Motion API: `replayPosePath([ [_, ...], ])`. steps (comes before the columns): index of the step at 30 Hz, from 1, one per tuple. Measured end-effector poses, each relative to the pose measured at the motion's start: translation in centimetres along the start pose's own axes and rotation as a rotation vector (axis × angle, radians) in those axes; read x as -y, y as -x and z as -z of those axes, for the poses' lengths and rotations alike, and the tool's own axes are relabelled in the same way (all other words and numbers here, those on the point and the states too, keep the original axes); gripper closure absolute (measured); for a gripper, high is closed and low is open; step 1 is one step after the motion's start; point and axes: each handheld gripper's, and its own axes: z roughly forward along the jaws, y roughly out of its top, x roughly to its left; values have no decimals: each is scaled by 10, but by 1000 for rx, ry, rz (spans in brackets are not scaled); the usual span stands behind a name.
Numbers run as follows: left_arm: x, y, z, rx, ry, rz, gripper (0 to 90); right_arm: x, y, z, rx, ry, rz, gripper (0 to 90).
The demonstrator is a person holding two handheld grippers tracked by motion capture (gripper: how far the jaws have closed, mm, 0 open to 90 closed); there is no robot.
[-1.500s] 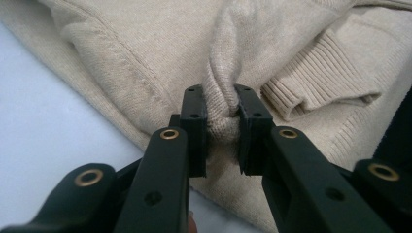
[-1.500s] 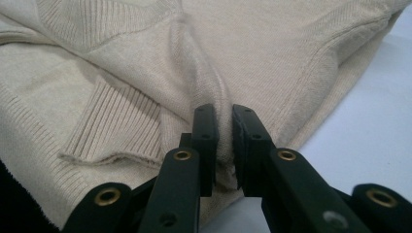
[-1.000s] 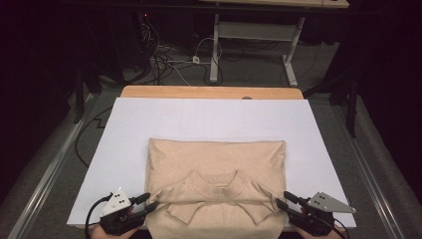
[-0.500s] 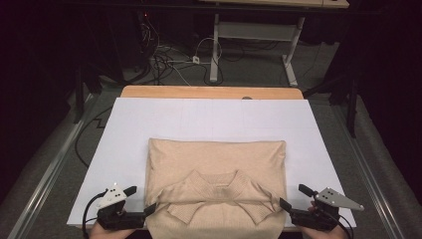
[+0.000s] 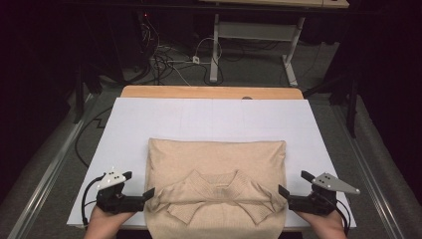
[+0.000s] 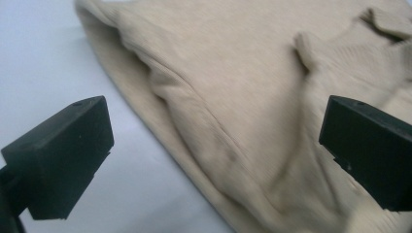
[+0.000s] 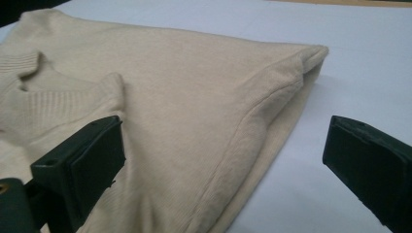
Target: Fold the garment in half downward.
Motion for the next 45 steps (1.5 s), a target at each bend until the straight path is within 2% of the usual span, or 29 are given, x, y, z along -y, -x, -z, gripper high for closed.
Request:
replayPosePath([
  [5,-20,-15,-19,-15,-20,14,0,-11,13,-20,25,-33,10,58],
  [11,-37,-29,-49,-31,-84,27,0,-22,29,-47,42,-85,-29,139],
  [13,-41,-34,-59,-29,-90,55,0,-25,34,-57,48,-111,-39,150],
  [16,-45,-40,-72,-45,-126,59,9,-28,41,-72,69,-138,-54,163],
  [20,-48,-50,-87,-86,-163,75,45,-30,51,-93,71,-210,-85,175],
  [22,-46,-58,-94,-88,-192,106,51,-32,54,-101,87,-226,-85,175],
  [24,-47,-59,-96,-100,-187,101,66,-34,56,-109,90,-254,-87,164],
  [27,-49,-54,-100,-125,-219,61,69,-38,57,-116,88,-268,-68,169],
  [29,-49,-50,-100,-91,-199,43,148,-39,52,-120,79,-274,-35,207],
  [32,-49,-45,-101,-65,-182,26,274,-38,46,-120,36,-258,-20,363],
  [35,-49,-41,-103,-28,-169,22,404,-38,44,-119,-1,-248,-35,469],
  [39,-48,-42,-103,5,-159,30,558,-37,46,-118,-58,-246,-58,651],
  [41,-48,-41,-102,15,-152,19,623,-37,45,-118,-69,-244,-60,714],
  [43,-49,-38,-100,2,-134,-5,699,-37,43,-117,-63,-235,-38,753],
  [45,-50,-38,-97,7,-115,-9,732,-40,40,-114,-51,-228,-4,770],
])
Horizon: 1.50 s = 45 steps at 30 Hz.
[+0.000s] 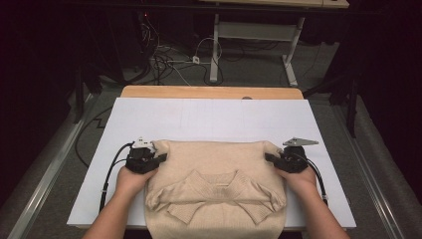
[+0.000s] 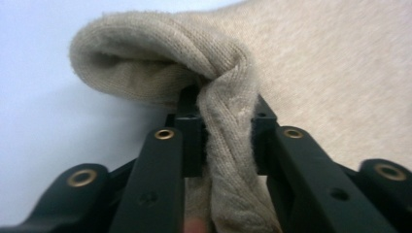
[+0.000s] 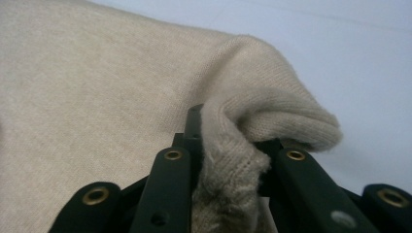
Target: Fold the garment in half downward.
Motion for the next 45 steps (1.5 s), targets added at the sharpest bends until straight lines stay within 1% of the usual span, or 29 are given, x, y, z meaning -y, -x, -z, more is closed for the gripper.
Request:
replayPosePath([
  [1,-2,0,2,0,11,-9,742,-1,-1,2,6,7,10,775],
  [4,-8,2,7,-19,31,-33,752,-7,0,11,25,63,17,783],
  [5,-12,3,8,-32,32,-51,755,-9,0,13,27,71,15,785],
  [6,-14,3,9,-36,36,-57,758,-12,1,14,33,80,23,786],
  [8,-22,2,11,-49,47,-70,760,-17,2,14,43,79,33,787],
  [9,-25,2,11,-53,52,-71,760,-20,2,13,54,84,39,787],
  [13,-45,-3,12,-86,81,-78,761,-34,6,11,79,115,29,786],
  [14,-51,-4,12,-91,88,-79,762,-39,7,11,85,125,25,786],
  [16,-66,-6,12,-107,106,-83,762,-50,10,11,100,144,32,785],
  [19,-81,-9,10,-121,117,-90,761,-67,14,10,125,169,37,783],
  [21,-87,-11,7,-126,117,-88,759,-76,18,8,141,177,33,780],
  [22,-89,-13,4,-125,118,-76,758,-77,19,6,140,171,25,775],
  [23,-88,-13,1,-119,114,-67,756,-78,22,2,143,160,18,766],
  [25,-87,-15,-6,-114,90,-54,726,-76,24,-4,146,138,5,725],
  [26,-85,-16,-8,-105,73,-43,685,-74,25,-7,144,125,-5,684],
  [27,-84,-16,-9,-104,70,-37,620,-72,26,-9,142,114,-21,637],
  [28,-83,-16,-8,-122,75,-38,543,-71,26,-9,145,112,-25,599],
  [29,-81,-15,-7,-133,84,-42,476,-70,26,-7,151,116,-15,577],
  [30,-79,-15,-4,-128,95,-45,438,-69,25,-5,153,119,-12,564],
  [31,-77,-14,-1,-115,106,-44,424,-68,24,-2,154,129,-5,549],
  [33,-74,-12,5,-108,106,-46,402,-66,22,5,143,142,-3,542],
  [37,-62,-5,17,-70,113,-39,402,-57,15,16,131,142,13,538],
  [41,-48,3,26,-41,113,-41,402,-44,2,26,108,142,33,535],
  [43,-40,8,30,-22,120,-35,402,-37,-4,31,95,145,34,535],
  [45,-32,13,32,-5,117,-40,399,-29,-11,35,82,144,38,534],
])
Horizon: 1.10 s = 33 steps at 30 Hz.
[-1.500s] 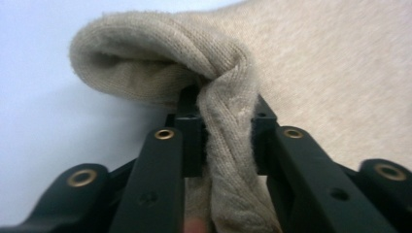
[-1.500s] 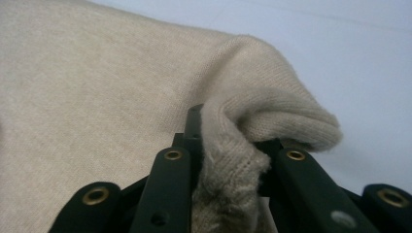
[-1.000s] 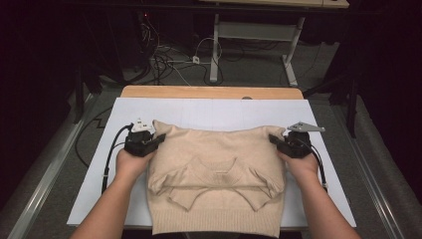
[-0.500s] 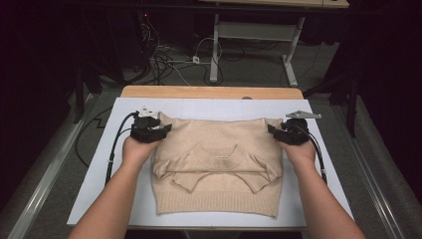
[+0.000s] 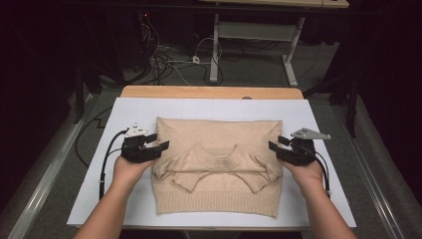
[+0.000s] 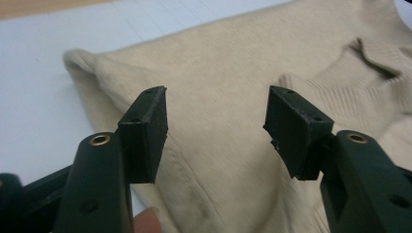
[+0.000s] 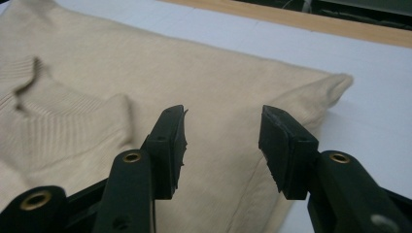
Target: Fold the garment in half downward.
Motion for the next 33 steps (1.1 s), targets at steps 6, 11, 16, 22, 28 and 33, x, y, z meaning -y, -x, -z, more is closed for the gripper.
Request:
replayPosePath([
  [6,17,19,3,49,-8,-26,347,16,-15,13,-39,3,25,534],
  [11,27,29,-1,76,-37,-60,380,24,-26,16,-77,-14,37,537],
  [16,37,34,-5,86,-49,-90,599,32,-36,12,-97,-40,65,622],
  [22,42,37,-10,84,-77,-107,745,39,-39,4,-93,-88,86,719],
  [28,45,39,-4,80,-52,-116,807,40,-42,7,-90,-81,106,830],
  [33,51,47,14,89,-4,-126,808,41,-44,26,-98,-21,82,831],
])
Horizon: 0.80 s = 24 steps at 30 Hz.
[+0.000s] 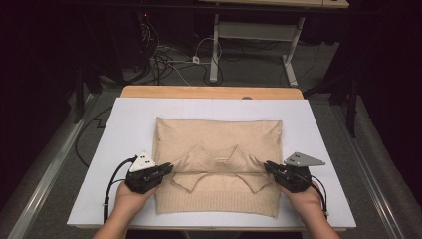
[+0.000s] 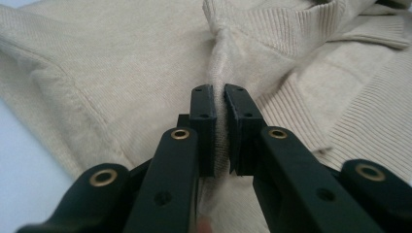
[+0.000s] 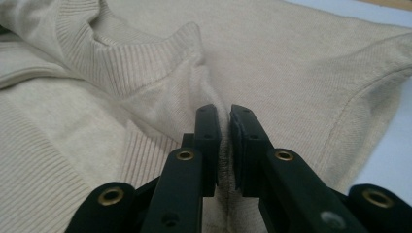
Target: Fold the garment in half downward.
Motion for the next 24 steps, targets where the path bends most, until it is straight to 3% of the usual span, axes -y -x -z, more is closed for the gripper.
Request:
replayPosePath([
  [6,11,8,12,0,13,-4,807,8,-5,17,3,28,-4,831],
  [12,26,15,12,7,3,-3,806,26,-13,23,0,40,-27,834],
  [16,34,16,15,10,0,1,806,35,-17,25,9,42,-16,835],
  [24,44,17,11,22,-64,-19,803,50,-16,30,17,16,1,836],
])
